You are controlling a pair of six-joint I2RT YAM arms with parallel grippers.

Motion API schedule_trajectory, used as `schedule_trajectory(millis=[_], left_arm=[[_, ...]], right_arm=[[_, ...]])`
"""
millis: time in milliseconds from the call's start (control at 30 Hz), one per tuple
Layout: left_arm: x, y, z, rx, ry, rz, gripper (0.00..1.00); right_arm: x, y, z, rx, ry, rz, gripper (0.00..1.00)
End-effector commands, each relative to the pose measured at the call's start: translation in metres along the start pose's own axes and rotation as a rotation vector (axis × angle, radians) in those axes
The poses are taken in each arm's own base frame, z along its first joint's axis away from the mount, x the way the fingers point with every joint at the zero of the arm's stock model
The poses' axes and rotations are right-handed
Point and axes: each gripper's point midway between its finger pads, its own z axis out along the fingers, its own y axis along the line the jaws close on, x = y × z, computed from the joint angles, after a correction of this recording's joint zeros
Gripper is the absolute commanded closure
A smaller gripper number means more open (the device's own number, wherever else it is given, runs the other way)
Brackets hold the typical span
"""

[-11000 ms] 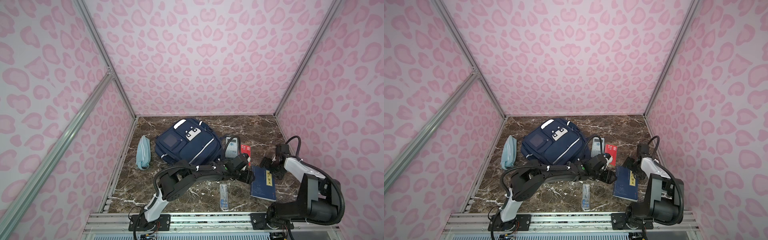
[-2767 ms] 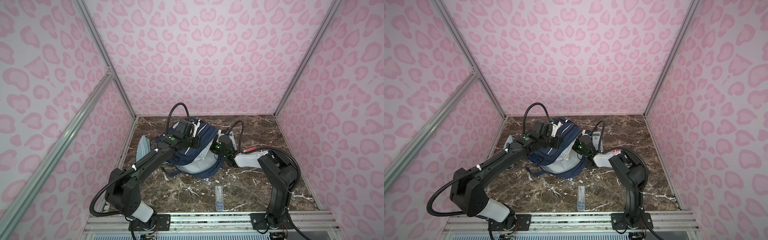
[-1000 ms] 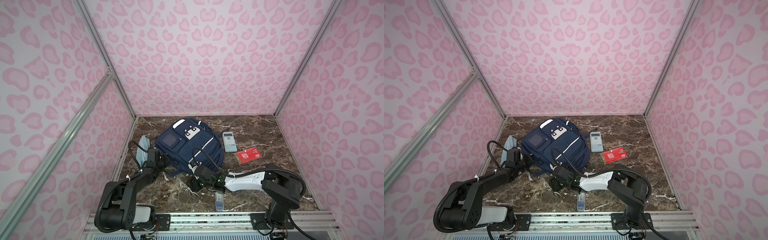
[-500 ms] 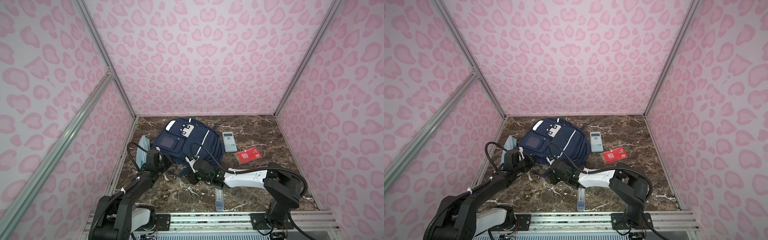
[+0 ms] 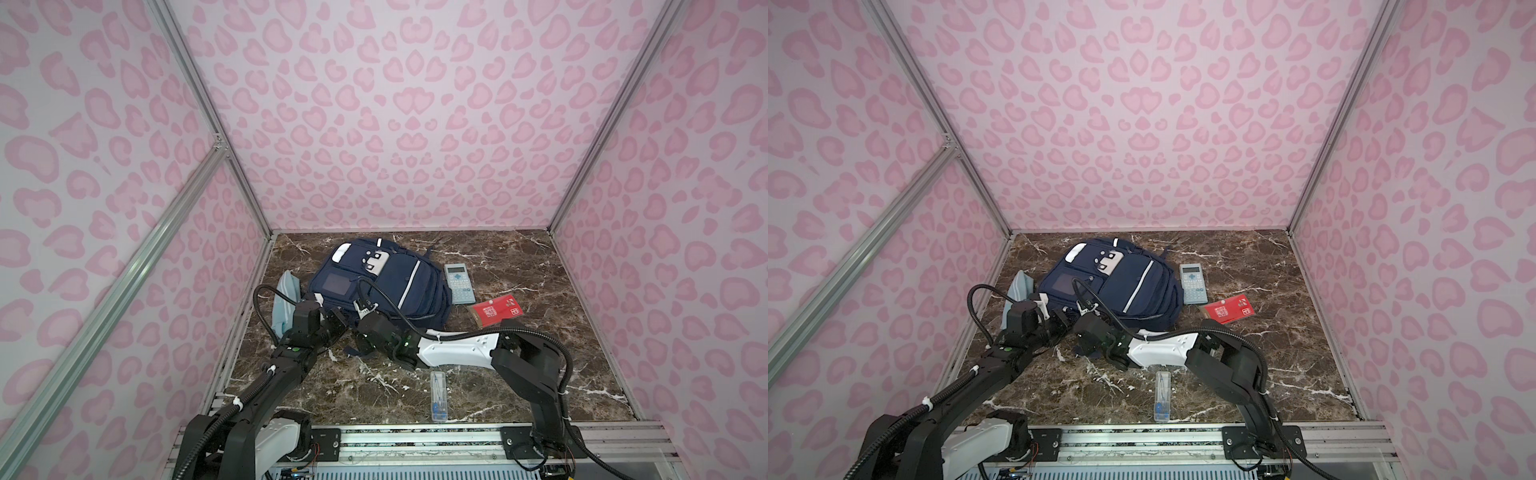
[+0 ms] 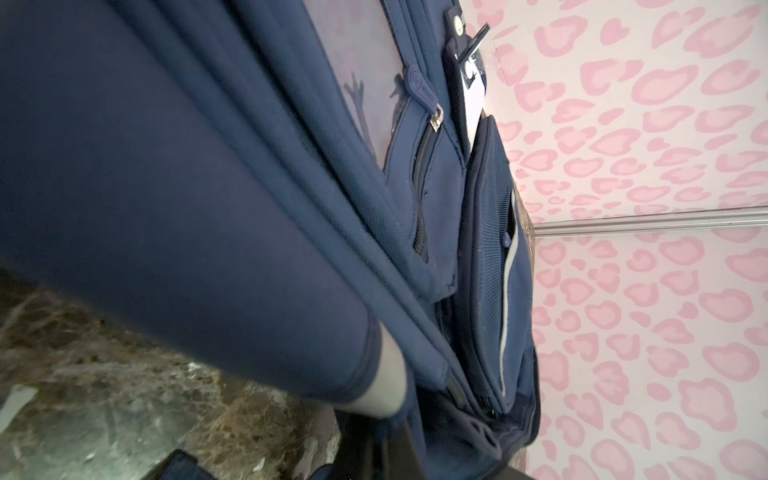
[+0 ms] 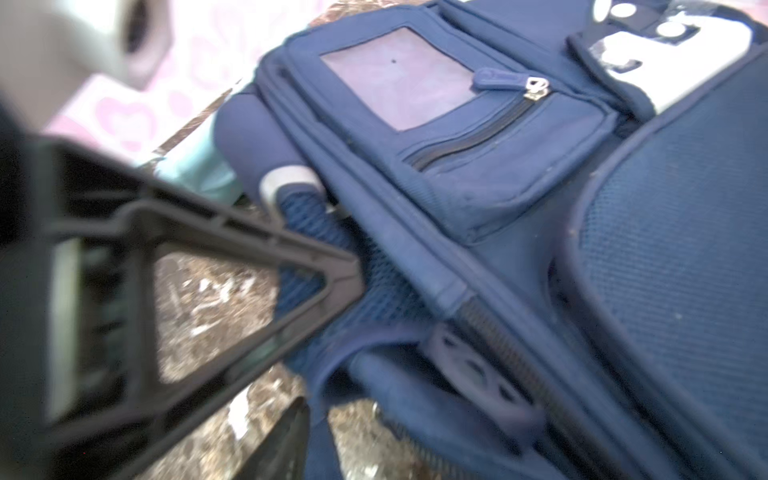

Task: Pack the student bag
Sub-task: 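Grasp the backpack zipper pull with the right gripper while the left holds the bag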

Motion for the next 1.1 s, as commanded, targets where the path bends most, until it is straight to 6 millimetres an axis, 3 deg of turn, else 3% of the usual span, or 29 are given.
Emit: schedule_trajectory(millis=[0, 67, 167, 200, 367, 567, 733, 867, 1067], left_arm=[[0.007, -0.012, -0.001, 0.049, 0.050, 0.029, 0.97], [0.009, -0.011, 0.001, 0.047, 0.064, 0.035, 0.97], [0.011, -0.013, 0.003, 0.056, 0.082, 0.035, 0.97], [0.010, -0.014, 0.003, 0.054, 0.081, 0.039, 0.97], [0.003, -0.007, 0.004, 0.023, 0.062, 0.039, 0.97], [-0.012, 0.005, 0.003, -0.028, 0.019, 0.048, 0.97], [-0.015, 0.008, 0.005, -0.032, 0.021, 0.044, 0.97], [-0.017, 0.008, 0.009, -0.039, 0.028, 0.049, 0.97], [-0.035, 0.007, 0.014, -0.067, 0.011, 0.070, 0.97]], right_arm=[[-0.015, -0.023, 0.002, 0.128, -0.064, -0.031, 0.61], [-0.021, -0.025, 0.000, 0.123, -0.077, -0.037, 0.79], [-0.018, -0.024, -0.001, 0.095, -0.059, -0.052, 0.98], [-0.017, -0.023, -0.001, 0.078, -0.055, -0.050, 1.00], [0.000, -0.021, -0.011, -0.036, -0.012, 0.006, 1.00], [0.031, -0.047, -0.034, 0.026, 0.087, 0.004, 1.00], [0.054, -0.080, -0.056, 0.096, 0.152, 0.013, 1.00], [0.076, -0.108, -0.075, 0.025, 0.211, 0.151, 1.00], [0.102, -0.177, -0.106, 0.101, 0.286, 0.258, 1.00]])
